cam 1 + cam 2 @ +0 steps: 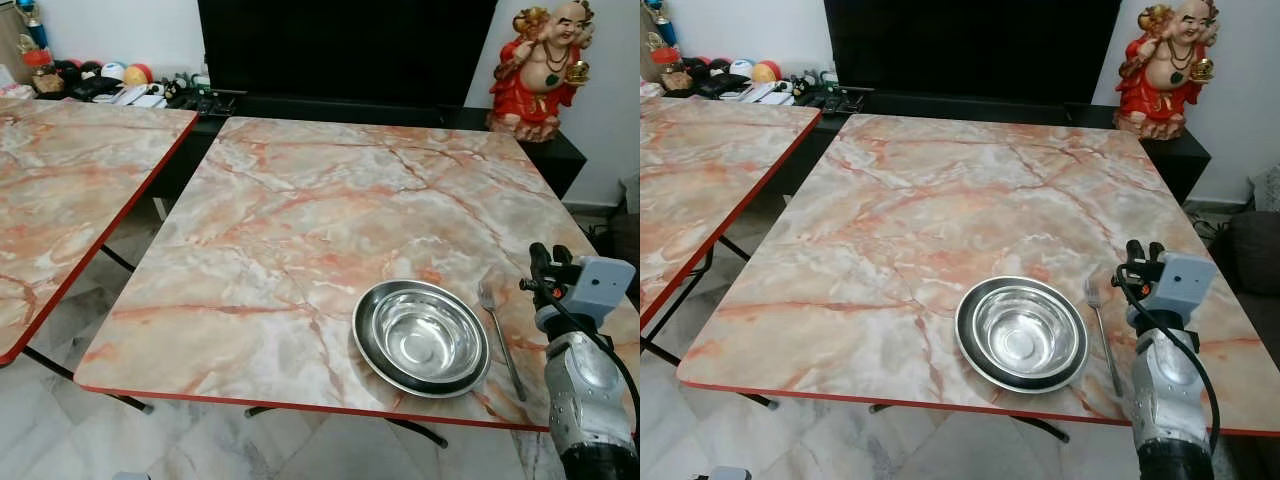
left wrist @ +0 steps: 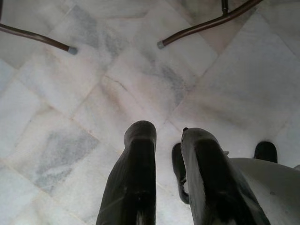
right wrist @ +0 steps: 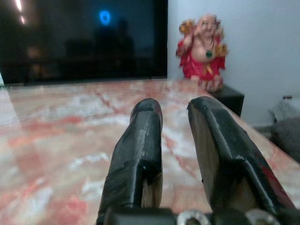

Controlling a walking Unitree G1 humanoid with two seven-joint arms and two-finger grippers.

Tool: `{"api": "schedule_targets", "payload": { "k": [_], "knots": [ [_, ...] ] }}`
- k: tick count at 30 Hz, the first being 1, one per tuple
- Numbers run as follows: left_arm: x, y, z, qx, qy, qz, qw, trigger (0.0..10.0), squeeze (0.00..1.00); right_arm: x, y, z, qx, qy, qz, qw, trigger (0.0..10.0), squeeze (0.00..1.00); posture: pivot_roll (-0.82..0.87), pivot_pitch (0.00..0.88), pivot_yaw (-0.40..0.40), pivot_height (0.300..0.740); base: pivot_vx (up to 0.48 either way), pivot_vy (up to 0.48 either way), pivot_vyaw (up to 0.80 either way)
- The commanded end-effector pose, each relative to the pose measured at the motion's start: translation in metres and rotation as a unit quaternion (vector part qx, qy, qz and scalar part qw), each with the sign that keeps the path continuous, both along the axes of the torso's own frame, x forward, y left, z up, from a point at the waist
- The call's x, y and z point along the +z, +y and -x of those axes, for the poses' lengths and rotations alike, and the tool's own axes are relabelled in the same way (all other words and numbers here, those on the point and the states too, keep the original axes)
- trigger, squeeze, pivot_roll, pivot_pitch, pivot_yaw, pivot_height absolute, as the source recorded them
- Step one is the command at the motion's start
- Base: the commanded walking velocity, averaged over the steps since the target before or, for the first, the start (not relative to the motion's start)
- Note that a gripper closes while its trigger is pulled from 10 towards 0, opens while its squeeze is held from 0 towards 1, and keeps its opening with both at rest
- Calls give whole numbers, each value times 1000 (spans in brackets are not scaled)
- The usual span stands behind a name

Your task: Setting the table

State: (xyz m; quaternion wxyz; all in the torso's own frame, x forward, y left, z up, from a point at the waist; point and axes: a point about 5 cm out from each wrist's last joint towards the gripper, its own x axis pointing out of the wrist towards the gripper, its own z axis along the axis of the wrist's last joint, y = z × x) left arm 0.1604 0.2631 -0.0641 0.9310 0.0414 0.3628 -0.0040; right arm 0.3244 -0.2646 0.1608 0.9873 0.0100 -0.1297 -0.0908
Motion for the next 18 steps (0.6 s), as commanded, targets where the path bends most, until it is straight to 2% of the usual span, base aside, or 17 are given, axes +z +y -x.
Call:
{"api": "schedule_targets", "payload": {
  "k": [1,2,7,10,13,18],
  "knots": [
    [-3,6,7,14,18,-3,1000,10000,0,6,-1,6,-10,-20,-6,1000,10000,0,88,41,-10,740,0,0,0],
    [-2,6,6,14,18,-6,1000,10000,0,2,-1,13,-15,-16,-5,1000,10000,0,91,35,-3,740,0,0,0],
    [0,8,2,5,18,-8,1000,10000,0,-10,-1,22,-31,-6,-19,999,10000,0,76,29,24,740,0,0,0],
    [2,8,-2,-10,20,-11,1000,10000,0,-8,-1,22,-45,-15,-31,998,10000,0,64,26,32,740,0,0,0],
    [2,8,-3,-5,20,-9,1000,10000,0,-3,7,20,-28,-22,-29,999,10000,0,60,18,37,740,0,0,0],
    [0,5,-2,-5,25,-7,1000,10000,0,0,9,18,-26,-24,-24,999,10000,0,65,4,29,740,0,406,0]
  ]
}}
